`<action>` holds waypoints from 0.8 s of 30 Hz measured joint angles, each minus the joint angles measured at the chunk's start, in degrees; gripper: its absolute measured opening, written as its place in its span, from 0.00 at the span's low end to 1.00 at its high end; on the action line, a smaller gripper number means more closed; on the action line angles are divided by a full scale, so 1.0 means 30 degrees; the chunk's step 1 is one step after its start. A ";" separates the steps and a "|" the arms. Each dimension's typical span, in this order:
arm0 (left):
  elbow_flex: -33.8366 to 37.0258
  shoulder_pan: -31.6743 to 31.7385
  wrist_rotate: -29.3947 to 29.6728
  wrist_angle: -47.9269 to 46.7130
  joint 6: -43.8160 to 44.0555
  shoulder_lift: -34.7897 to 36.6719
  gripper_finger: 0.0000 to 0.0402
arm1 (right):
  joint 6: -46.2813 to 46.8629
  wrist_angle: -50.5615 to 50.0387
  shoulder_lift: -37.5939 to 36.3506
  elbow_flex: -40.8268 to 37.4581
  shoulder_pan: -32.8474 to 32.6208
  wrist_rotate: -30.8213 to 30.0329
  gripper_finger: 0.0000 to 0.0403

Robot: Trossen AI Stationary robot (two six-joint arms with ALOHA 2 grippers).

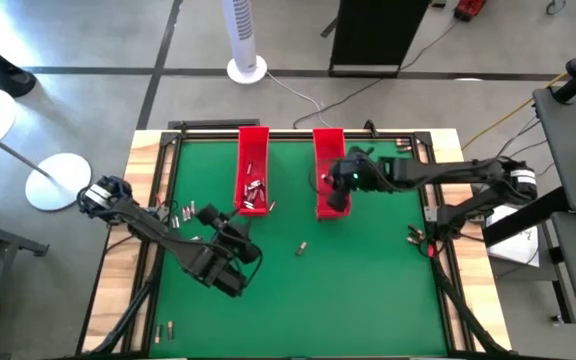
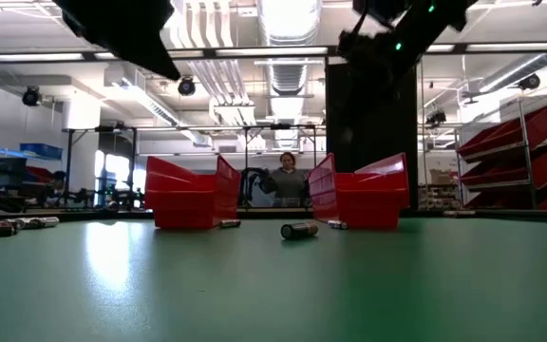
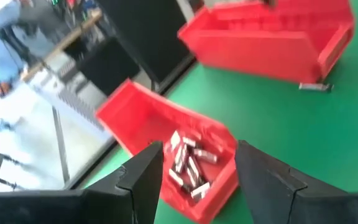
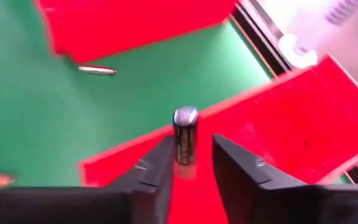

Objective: Sort batteries
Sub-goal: Put the black battery into the right red bin

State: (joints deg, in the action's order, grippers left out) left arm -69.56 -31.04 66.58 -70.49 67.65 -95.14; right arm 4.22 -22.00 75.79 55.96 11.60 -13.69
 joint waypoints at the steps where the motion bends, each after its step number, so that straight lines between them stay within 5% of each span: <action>1: 0.0000 0.0139 -0.0431 0.0022 0.0067 -0.0043 0.45 | -0.0135 -0.0041 0.0236 0.0020 0.0316 -0.0004 0.29; 7: -0.0007 0.0488 -0.1014 0.0385 -0.0119 -0.0354 0.45 | -0.0979 0.0022 -0.0239 0.0124 0.0156 0.0644 0.48; 14: -0.0015 0.0877 -0.0864 0.0605 -0.0895 -0.0660 0.45 | -0.2098 0.2902 -0.1392 -0.1081 -0.4668 0.2856 0.55; 24: -0.0022 0.2590 -0.0551 0.1657 -0.1859 -0.0666 0.45 | -0.2348 0.8185 0.3941 -0.1001 -0.6346 0.3445 0.55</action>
State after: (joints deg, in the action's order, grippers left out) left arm -69.63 -23.27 64.92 -65.52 62.08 -97.14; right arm -2.82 2.56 87.61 52.96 -7.43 -3.36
